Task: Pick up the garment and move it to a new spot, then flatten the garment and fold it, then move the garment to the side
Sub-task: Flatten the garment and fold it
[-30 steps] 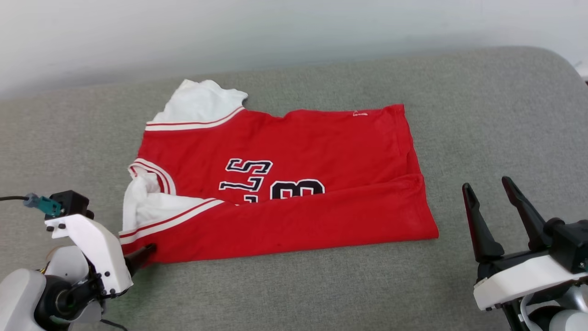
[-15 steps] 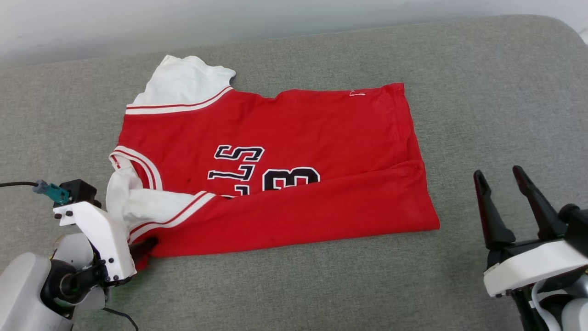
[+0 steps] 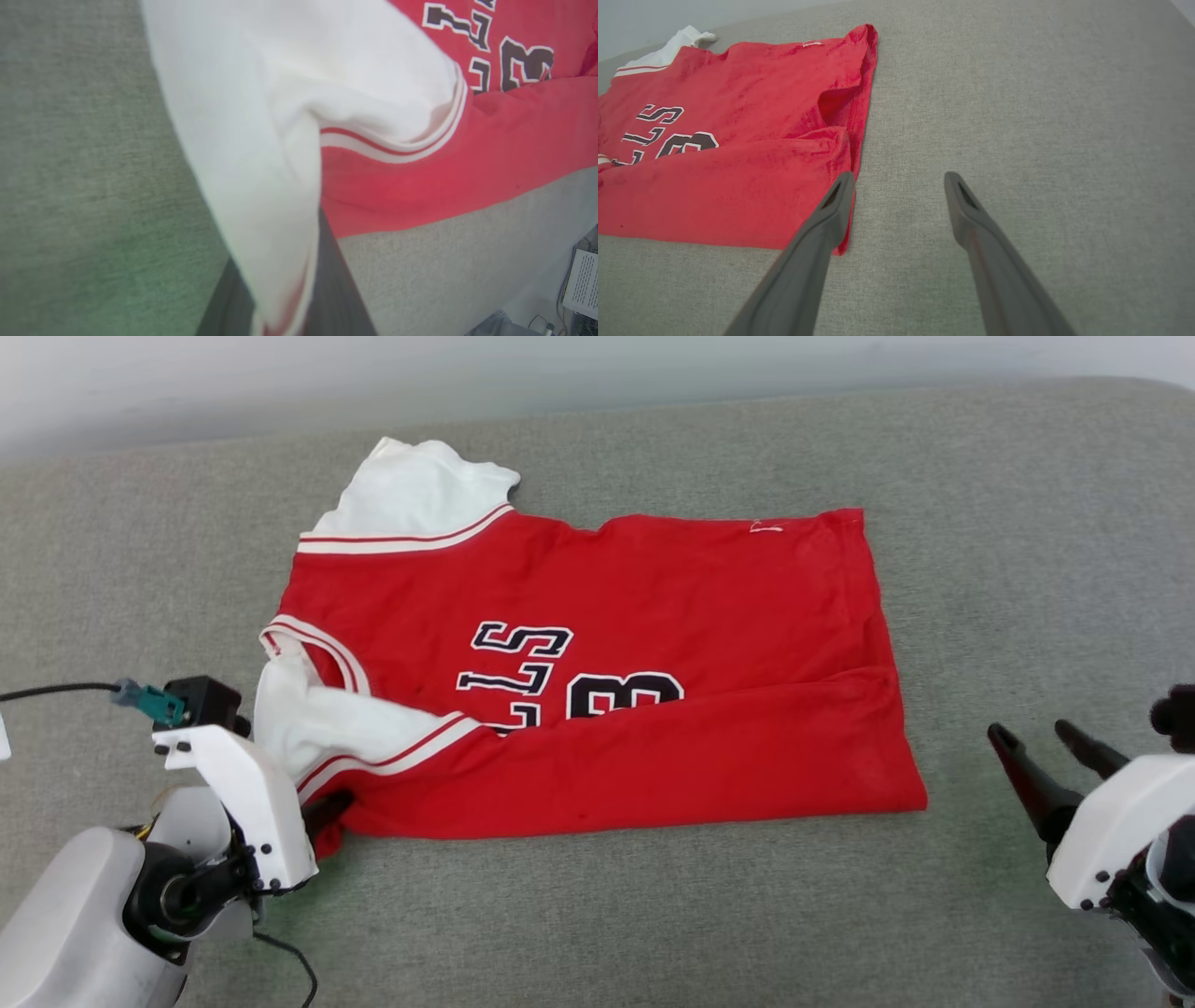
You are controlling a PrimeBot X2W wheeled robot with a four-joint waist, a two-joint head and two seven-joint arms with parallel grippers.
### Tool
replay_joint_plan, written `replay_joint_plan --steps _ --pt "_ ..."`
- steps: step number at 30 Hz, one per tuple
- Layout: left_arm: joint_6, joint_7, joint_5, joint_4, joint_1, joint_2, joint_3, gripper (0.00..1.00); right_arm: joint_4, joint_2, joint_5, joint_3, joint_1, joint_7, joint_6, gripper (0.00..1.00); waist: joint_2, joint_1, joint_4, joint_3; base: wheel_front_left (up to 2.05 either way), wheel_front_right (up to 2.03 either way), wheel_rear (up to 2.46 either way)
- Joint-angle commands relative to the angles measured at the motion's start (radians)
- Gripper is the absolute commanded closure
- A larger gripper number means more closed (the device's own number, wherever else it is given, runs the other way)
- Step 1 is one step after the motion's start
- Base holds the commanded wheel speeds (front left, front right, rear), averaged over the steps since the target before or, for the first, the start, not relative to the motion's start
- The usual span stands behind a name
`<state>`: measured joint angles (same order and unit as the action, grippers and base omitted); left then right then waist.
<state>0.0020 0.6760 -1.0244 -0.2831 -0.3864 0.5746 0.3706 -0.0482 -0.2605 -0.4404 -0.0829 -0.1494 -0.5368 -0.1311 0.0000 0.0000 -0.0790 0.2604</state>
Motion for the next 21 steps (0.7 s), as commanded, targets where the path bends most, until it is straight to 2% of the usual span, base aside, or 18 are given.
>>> replay_joint_plan --steps 1,4,7,18,19,20,21 --pt "-0.004 0.004 0.003 0.013 -0.013 -0.001 0.004 1.0 0.014 -0.007 -0.015 0.009 -0.024 -0.044 0.001 0.0 0.0 0.0 0.011 0.01 0.0 0.0 0.0" --pt "0.001 0.008 0.01 0.058 -0.028 0.003 0.005 1.0 0.054 -0.008 -0.049 0.025 -0.059 -0.166 0.001 0.0 0.0 0.0 0.032 0.028 0.0 0.0 0.0" --pt "0.015 0.017 0.017 0.104 -0.036 -0.002 0.014 1.0 0.094 0.004 -0.052 0.046 -0.101 -0.227 0.001 0.0 0.0 0.0 0.051 0.05 0.0 0.0 0.0" --pt "0.034 0.023 0.027 0.191 -0.032 0.007 0.02 1.0 0.323 0.072 -0.095 0.137 -0.172 -0.273 0.001 0.0 0.0 0.0 0.073 0.1 0.0 0.0 0.0" --pt "0.036 0.022 0.026 0.192 -0.03 0.007 0.02 1.0 0.337 0.072 -0.104 0.151 -0.173 -0.279 0.001 0.1 0.0 0.0 0.074 0.1 0.0 0.0 0.0" --pt "0.038 0.021 0.025 0.193 -0.029 0.007 0.018 1.0 0.346 0.075 -0.114 0.163 -0.175 -0.282 0.0 0.64 0.0 0.0 0.074 0.101 0.0 0.0 0.0" --pt "0.039 0.019 0.024 0.194 -0.028 0.007 0.017 1.0 0.352 0.075 -0.121 0.175 -0.177 -0.285 0.0 0.93 0.0 0.0 0.074 0.1 0.0 0.0 0.0"
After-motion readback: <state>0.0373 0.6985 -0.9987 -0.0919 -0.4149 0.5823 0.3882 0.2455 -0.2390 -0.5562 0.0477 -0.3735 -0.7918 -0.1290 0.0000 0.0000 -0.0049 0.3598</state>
